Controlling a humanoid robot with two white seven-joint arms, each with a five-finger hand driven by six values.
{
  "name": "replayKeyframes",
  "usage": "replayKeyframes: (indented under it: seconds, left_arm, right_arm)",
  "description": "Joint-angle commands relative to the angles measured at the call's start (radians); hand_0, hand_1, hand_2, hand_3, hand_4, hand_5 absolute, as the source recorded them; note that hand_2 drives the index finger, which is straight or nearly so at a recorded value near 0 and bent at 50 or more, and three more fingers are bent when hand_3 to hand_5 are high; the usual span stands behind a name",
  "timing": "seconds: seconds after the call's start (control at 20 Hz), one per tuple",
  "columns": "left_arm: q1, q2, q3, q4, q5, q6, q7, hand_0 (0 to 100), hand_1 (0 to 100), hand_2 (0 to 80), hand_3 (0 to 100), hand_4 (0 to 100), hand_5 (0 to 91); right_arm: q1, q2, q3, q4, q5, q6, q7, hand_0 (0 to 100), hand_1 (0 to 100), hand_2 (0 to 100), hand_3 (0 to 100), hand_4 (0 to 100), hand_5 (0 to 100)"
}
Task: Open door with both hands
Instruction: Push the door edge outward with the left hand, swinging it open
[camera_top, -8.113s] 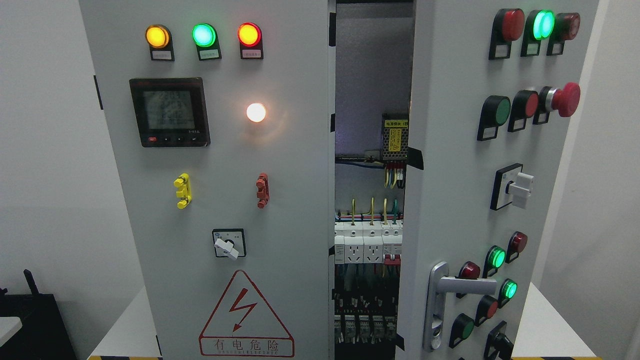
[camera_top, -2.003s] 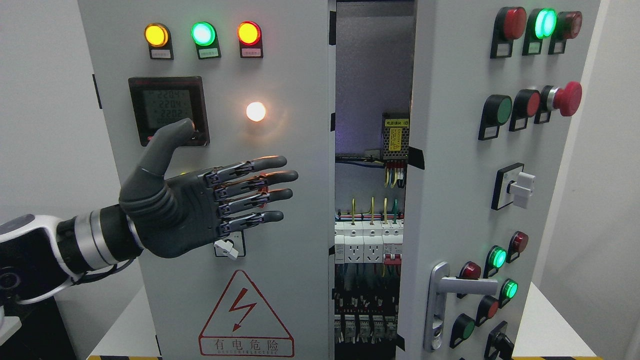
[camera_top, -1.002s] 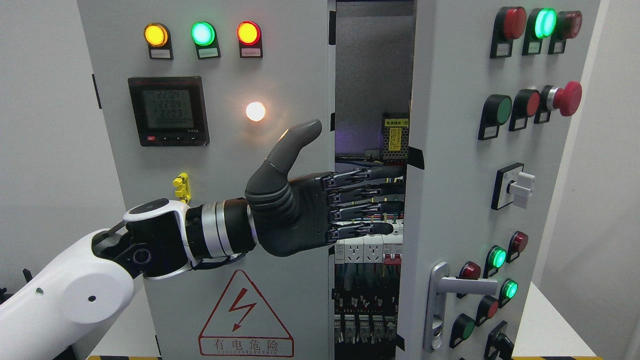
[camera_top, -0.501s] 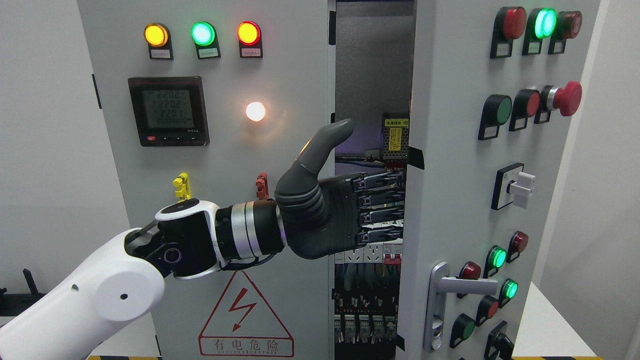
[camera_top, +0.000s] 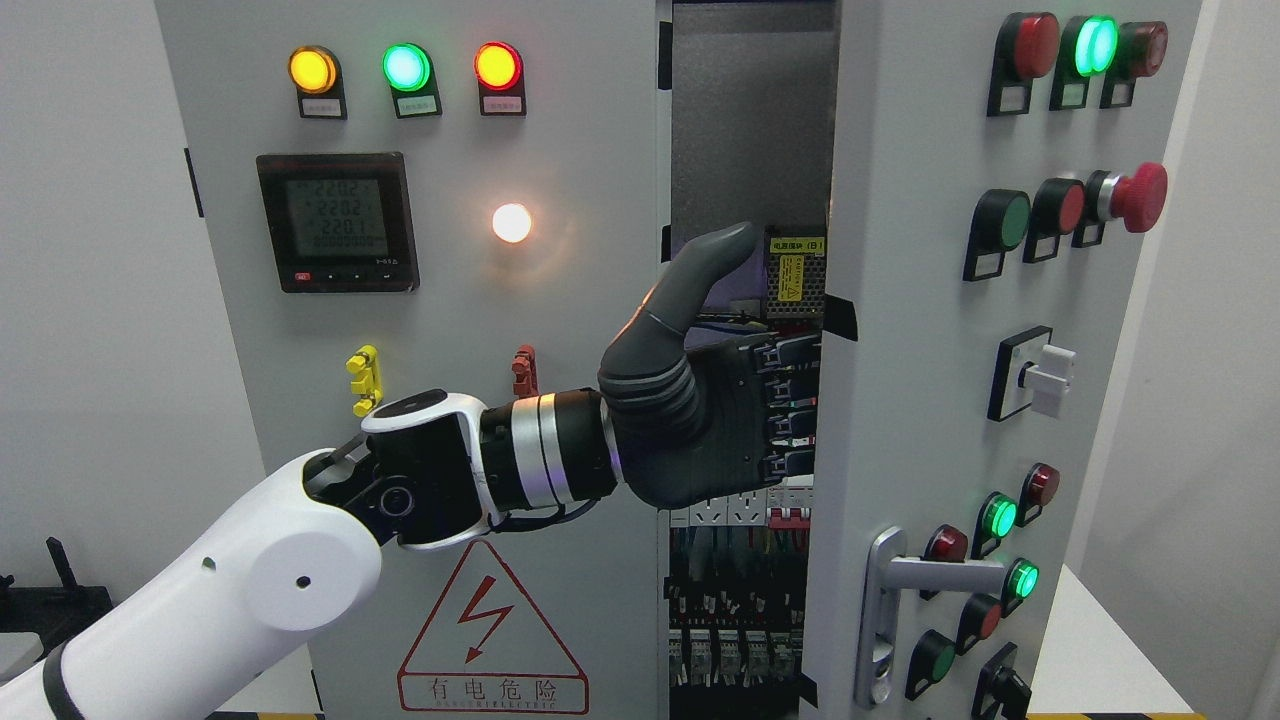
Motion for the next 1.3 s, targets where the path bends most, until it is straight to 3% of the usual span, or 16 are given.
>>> replayKeyframes:
  seconds: [0.0, 0.25, 0.4, 0.7, 0.9, 1.25]
  left_arm:
    - [0.001, -0.113, 0.007, 0.024, -0.070, -0.003, 0.003, 0, 0, 0.0, 0, 3, 0.0]
    - [0.002, -0.167, 0.007, 0.026, -0.122, -0.003, 0.011, 0, 0, 0.0, 0, 3, 0.0]
    - [0.001, -0.216, 0.008, 0.026, -0.142, -0.001, 0.067, 0, 0, 0.0, 0, 3, 0.0]
    - [-0.001, -0.320, 0.008, 0.026, -0.184, 0.002, 0.118, 0, 0, 0.0, 0, 3, 0.0]
    - [-0.002, -0.380, 0.008, 0.034, -0.204, 0.000, 0.126, 0, 0, 0.0, 0, 3, 0.0]
    - [0.001, -0.406, -0.002, 0.032, -0.201, -0.014, 0.126, 0, 0, 0.0, 0, 3, 0.0]
  right_arm:
    - [-0.001, 0.000, 0.000, 0.000, 0.000, 0.000, -0.001, 0, 0, 0, 0, 0, 0]
    - [-0.001, 0.000, 0.000, 0.000, 0.000, 0.000, -0.001, 0, 0, 0, 0, 0, 0]
    - [0.001, 0.000, 0.000, 0.000, 0.000, 0.000, -0.001, 0, 0, 0, 0, 0, 0]
    - [0.001, 0.000, 0.000, 0.000, 0.000, 0.000, -0.001, 0, 0, 0, 0, 0, 0]
    - [0.001, 0.000, 0.000, 0.000, 0.000, 0.000, -0.001, 0, 0, 0, 0, 0, 0]
    - [0.001, 0.000, 0.000, 0.000, 0.000, 0.000, -0.001, 0, 0, 0, 0, 0, 0]
